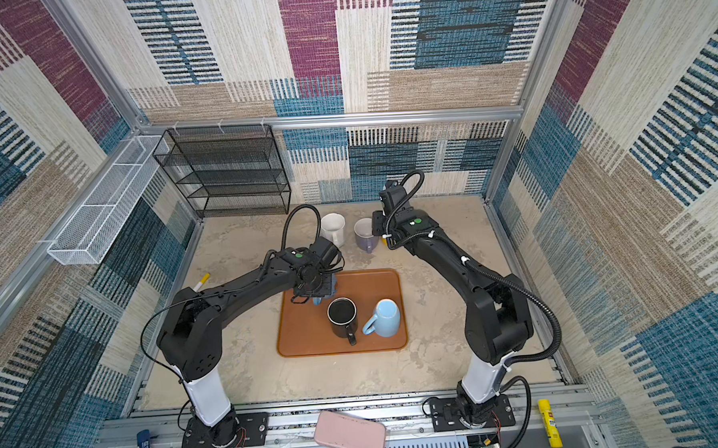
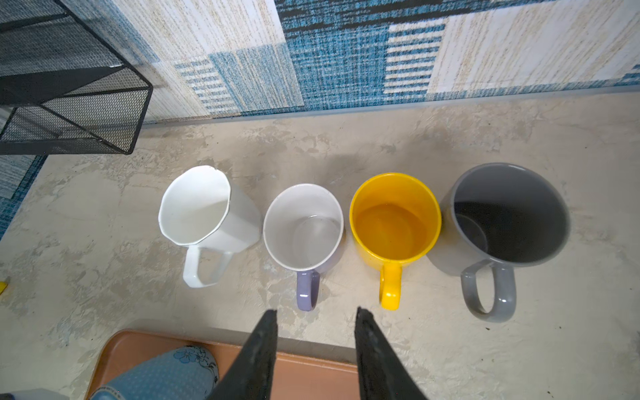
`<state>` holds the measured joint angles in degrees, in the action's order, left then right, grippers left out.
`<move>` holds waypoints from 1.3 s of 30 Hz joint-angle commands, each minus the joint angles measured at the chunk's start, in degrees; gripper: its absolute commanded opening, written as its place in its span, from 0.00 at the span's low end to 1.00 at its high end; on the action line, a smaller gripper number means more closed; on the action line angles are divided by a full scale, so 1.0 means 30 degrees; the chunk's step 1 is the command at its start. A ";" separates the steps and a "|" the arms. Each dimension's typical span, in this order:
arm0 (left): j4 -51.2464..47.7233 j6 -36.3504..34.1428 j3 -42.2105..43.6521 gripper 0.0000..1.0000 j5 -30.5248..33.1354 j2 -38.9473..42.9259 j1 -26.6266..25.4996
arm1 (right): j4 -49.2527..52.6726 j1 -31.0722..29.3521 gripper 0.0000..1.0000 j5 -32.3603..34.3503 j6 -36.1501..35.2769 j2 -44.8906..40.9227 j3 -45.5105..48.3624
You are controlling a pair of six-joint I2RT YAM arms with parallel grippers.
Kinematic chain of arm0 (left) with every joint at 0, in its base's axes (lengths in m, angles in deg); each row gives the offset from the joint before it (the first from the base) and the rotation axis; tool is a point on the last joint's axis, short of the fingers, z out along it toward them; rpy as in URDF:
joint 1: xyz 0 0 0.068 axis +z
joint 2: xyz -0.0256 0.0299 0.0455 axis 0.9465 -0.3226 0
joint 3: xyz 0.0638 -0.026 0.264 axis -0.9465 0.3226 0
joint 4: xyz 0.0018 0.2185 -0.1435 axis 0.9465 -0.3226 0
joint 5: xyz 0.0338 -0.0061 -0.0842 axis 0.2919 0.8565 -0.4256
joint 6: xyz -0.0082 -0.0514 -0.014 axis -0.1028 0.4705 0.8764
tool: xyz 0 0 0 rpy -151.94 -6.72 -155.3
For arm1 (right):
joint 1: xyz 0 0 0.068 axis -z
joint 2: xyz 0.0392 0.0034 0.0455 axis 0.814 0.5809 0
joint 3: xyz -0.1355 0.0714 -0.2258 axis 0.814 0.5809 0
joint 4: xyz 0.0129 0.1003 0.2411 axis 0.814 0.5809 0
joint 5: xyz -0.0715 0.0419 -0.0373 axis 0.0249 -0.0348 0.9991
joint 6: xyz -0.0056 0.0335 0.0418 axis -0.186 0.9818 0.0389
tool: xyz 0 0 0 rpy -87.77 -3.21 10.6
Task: Turn the mug right side up
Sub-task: 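Lower the left gripper and grasp the blue dotted mug's upturned base, then lift and tilt the blue mug with the left gripper while the right gripper approaches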
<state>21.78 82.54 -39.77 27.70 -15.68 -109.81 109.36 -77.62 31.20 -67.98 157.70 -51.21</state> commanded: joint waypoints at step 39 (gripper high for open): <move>0.0166 -0.0372 0.0634 0.18 -0.0674 0.0079 0.0928 | -0.0854 -0.0072 0.40 -0.1124 0.0041 0.0222 0.0223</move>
<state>21.98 82.45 -37.34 26.08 -15.18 -107.06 108.05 -77.73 27.75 -67.96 158.58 -50.56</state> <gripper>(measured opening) 0.188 0.399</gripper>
